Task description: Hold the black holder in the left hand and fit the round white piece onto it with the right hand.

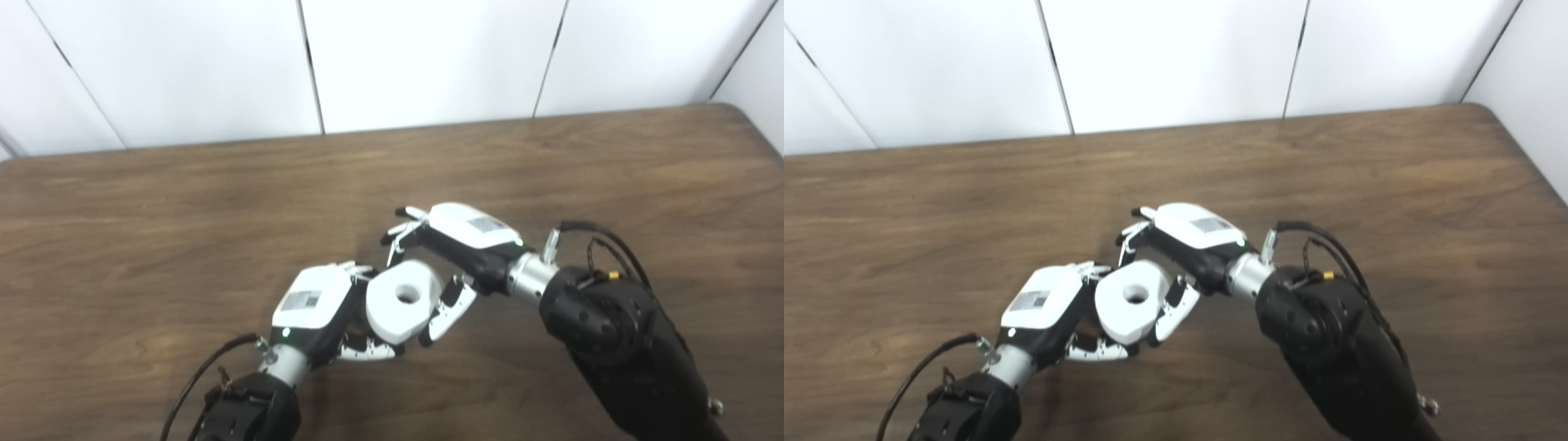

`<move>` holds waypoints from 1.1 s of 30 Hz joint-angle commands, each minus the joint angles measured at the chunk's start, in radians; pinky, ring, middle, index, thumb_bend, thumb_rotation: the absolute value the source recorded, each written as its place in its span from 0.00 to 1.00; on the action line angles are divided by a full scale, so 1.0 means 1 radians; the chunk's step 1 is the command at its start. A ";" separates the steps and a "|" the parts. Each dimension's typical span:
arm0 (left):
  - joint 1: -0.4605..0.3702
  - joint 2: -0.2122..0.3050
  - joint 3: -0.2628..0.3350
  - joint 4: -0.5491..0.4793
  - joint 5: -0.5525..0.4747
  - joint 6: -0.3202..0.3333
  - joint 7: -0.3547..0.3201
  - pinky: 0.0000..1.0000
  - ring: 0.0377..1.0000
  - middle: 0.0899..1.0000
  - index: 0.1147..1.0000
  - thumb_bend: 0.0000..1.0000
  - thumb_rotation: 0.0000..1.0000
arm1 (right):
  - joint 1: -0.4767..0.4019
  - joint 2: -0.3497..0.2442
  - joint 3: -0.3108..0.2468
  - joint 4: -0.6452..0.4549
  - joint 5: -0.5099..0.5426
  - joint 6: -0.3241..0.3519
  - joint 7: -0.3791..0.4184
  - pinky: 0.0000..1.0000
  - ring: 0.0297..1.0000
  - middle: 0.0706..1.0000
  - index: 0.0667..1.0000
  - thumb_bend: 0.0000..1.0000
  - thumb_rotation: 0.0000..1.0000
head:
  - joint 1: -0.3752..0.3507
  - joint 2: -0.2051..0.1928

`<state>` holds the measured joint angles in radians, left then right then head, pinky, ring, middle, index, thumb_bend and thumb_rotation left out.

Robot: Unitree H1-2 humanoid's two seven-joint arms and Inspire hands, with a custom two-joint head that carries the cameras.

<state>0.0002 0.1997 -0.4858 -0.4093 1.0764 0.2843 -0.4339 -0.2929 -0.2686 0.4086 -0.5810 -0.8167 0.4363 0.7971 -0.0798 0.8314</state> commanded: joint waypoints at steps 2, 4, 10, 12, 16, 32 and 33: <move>0.028 -0.003 -0.034 0.025 -0.009 0.001 -0.085 0.89 0.88 0.81 0.43 0.51 0.07 | -0.030 0.006 0.010 0.036 -0.017 0.016 0.019 0.94 0.98 0.81 0.45 0.53 0.14 | -0.002 0.002; 0.026 -0.004 -0.033 0.023 -0.009 0.003 -0.088 0.89 0.88 0.81 0.43 0.51 0.07 | -0.037 0.010 0.010 0.050 -0.018 0.025 0.026 0.91 0.97 0.80 0.45 0.53 0.14 | -0.003 0.004; 0.025 -0.002 -0.034 0.020 -0.011 0.002 -0.087 0.88 0.87 0.80 0.43 0.51 0.07 | -0.049 0.028 -0.006 0.077 -0.038 0.033 0.061 0.88 0.96 0.80 0.45 0.53 0.14 | -0.003 0.008; 0.024 -0.002 -0.034 0.019 -0.010 0.004 -0.090 0.88 0.87 0.81 0.43 0.51 0.07 | -0.051 0.035 -0.012 0.079 -0.045 0.033 0.071 0.88 0.96 0.80 0.45 0.53 0.14 | -0.007 0.010; 0.018 -0.001 -0.036 0.020 -0.008 0.009 -0.102 0.89 0.88 0.81 0.43 0.51 0.07 | -0.056 0.040 -0.010 0.078 -0.053 0.032 0.078 0.89 0.96 0.80 0.45 0.53 0.14 | -0.007 0.010; 0.013 -0.003 -0.040 0.024 -0.004 0.015 -0.106 0.89 0.88 0.81 0.43 0.51 0.07 | -0.056 0.026 0.002 0.074 -0.068 0.029 0.114 0.93 0.96 0.82 0.45 0.53 0.15 | -0.001 0.010; 0.013 -0.004 -0.040 0.023 -0.004 0.016 -0.107 0.89 0.88 0.81 0.43 0.51 0.07 | -0.057 0.023 0.003 0.076 -0.070 0.030 0.122 0.95 0.98 0.83 0.45 0.53 0.15 | 0.000 0.011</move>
<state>-0.0109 0.1987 -0.4896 -0.4145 1.0812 0.3020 -0.4514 -0.3421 -0.2357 0.3907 -0.5362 -0.8562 0.4662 0.9000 -0.0798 0.8406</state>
